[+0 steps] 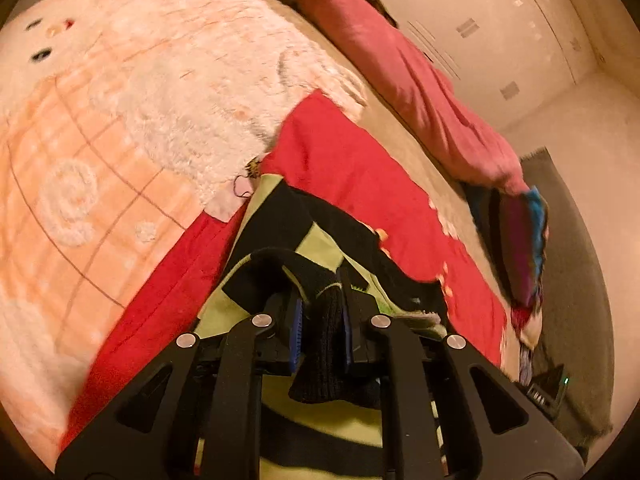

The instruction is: Fold small clothes

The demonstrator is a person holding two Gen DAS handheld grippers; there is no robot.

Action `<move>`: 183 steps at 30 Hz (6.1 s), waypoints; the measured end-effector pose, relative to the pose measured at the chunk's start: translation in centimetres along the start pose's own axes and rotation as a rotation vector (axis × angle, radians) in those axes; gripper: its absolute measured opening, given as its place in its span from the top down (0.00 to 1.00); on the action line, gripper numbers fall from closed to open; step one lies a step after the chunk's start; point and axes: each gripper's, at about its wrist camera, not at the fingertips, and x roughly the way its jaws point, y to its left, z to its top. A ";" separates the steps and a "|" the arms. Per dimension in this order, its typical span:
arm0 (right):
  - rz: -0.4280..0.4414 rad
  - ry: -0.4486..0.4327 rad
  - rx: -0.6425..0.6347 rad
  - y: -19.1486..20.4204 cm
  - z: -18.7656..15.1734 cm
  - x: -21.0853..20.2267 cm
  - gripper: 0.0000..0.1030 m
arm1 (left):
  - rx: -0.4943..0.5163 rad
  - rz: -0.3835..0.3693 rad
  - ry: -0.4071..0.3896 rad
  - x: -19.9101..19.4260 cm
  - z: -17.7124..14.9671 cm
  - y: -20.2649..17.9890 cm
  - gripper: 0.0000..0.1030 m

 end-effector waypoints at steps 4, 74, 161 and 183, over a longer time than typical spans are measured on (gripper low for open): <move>-0.001 -0.016 0.034 -1.0 0.0 0.3 0.66 | -0.064 -0.015 -0.057 0.4 -1.4 1.7 0.82; -0.553 -0.214 -0.294 -1.9 4.1 2.2 0.99 | 0.218 -0.223 -0.219 -1.1 -4.0 1.0 0.42; -0.517 -0.041 -0.584 3.1 -0.7 8.2 0.54 | 0.312 0.133 -0.238 1.3 -1.3 3.3 0.95; -0.661 -0.133 -0.399 -2.9 1.9 5.2 1.00 | 0.333 0.163 -0.219 1.8 -1.4 3.0 0.94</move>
